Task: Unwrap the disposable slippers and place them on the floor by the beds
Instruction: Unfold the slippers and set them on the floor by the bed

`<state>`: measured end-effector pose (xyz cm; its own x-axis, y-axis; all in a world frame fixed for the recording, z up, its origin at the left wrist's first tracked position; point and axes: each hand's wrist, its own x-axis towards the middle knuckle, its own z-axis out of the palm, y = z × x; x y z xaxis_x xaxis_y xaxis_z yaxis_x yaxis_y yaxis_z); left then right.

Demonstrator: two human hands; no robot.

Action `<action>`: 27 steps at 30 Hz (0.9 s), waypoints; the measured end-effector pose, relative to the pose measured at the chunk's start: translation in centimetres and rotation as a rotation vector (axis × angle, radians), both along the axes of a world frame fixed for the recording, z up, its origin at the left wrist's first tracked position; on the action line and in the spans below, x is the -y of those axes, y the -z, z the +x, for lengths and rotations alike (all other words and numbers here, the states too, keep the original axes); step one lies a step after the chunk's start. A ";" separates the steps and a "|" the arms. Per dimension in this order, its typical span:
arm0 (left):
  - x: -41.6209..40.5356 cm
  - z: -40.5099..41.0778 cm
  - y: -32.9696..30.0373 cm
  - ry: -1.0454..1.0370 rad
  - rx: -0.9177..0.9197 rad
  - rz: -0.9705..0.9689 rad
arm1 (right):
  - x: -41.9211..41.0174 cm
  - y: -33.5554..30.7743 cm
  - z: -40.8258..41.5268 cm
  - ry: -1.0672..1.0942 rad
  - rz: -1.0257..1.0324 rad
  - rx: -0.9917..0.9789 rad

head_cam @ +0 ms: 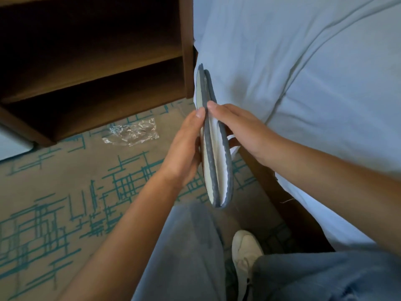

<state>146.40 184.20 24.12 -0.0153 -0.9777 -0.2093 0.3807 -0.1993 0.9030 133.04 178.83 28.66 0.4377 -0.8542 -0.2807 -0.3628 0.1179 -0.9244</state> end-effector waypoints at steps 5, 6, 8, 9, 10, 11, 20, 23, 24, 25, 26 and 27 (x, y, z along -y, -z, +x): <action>2.0 -0.1 1.7 0.137 -0.032 0.086 | 1.2 3.8 -0.7 0.110 0.016 0.048; 2.5 -0.1 2.4 0.179 -0.029 0.108 | 1.3 5.1 -0.7 0.149 0.004 0.030; 3.4 0.1 4.1 0.245 0.000 0.145 | 1.2 7.7 -0.9 0.175 -0.035 -0.027; 3.8 0.2 5.0 0.265 0.012 0.160 | 1.0 8.9 -1.0 0.165 -0.059 -0.052; 4.0 0.5 6.1 0.278 0.019 0.171 | 0.9 9.9 -1.2 0.145 -0.073 -0.060; 4.2 0.7 7.2 0.284 0.015 0.186 | 0.7 10.8 -1.5 0.125 -0.062 -0.047; 1.5 2.7 14.2 0.127 0.104 0.254 | -2.0 15.2 -2.8 -0.112 0.026 -0.095; 0.5 3.4 15.3 0.089 0.084 0.272 | -2.9 16.0 -4.0 -0.187 0.018 -0.281; 0.4 3.6 15.5 0.102 0.070 0.277 | -3.2 16.3 -4.4 -0.204 0.029 -0.323; 0.4 3.8 15.8 0.112 0.068 0.299 | -3.5 16.8 -4.8 -0.215 0.044 -0.343; 0.4 4.1 16.0 0.119 0.074 0.332 | -3.9 17.3 -5.3 -0.216 0.059 -0.346; 0.4 4.4 16.2 0.107 0.096 0.360 | -4.3 17.8 -5.7 -0.206 0.075 -0.339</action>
